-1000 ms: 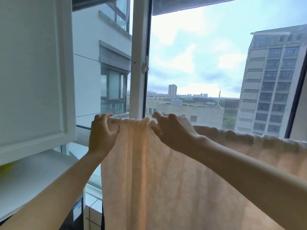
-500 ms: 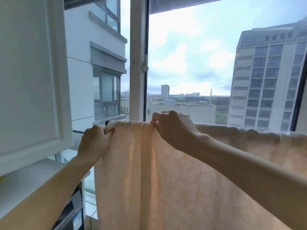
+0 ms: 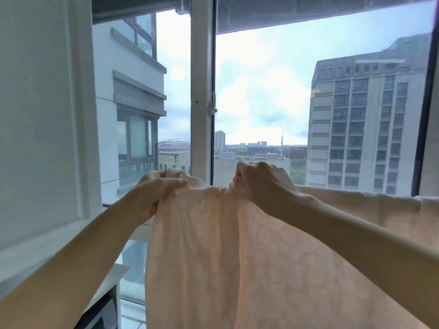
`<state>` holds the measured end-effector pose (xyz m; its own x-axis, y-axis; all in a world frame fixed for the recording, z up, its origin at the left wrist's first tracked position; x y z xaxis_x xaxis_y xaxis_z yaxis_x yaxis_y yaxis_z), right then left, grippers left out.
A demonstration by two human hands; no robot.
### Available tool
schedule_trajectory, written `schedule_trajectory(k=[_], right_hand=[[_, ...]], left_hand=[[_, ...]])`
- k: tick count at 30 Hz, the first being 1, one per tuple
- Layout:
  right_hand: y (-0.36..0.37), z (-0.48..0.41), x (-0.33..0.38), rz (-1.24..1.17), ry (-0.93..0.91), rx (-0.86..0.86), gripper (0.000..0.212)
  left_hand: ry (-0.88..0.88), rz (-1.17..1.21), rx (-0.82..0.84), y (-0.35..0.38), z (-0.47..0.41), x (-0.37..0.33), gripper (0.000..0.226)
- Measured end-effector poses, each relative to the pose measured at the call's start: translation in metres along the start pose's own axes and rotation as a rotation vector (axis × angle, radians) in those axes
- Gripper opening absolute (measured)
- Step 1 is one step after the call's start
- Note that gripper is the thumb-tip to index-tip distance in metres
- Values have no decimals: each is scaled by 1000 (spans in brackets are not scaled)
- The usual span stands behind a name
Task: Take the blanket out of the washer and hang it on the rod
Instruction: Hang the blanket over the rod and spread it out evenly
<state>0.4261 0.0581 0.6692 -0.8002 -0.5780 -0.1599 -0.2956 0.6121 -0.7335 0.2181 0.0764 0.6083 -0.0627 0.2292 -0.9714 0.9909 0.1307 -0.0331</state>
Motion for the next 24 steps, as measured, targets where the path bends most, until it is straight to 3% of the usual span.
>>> schedule_trajectory(k=[5,14,17,24], right_hand=[[6,-21,13,45,16,-21,15],[28,-54,47,39,20,-24,18],[39,-63,58,31,27,-13,23],[61,-67,84,1,-23,61,20]], left_hand=[[118,103,-238,-55,-8,-8,27],[173,-16,-514,-165,-2,27,12],[118,-44,-539,-188,4,50,5],[-203,-247,-447,-198,27,134,26]])
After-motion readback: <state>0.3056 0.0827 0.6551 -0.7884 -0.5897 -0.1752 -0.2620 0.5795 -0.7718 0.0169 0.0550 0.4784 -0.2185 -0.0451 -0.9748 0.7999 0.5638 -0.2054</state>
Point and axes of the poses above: each hand's wrist, its own z-axis away from the middle knuckle, its own y-axis out of the palm, x = y × z, the point moved 9 cm from there along -z, towards the middle knuckle, and after that the axes turned 5 degrees about x, right-handed, at the moved point
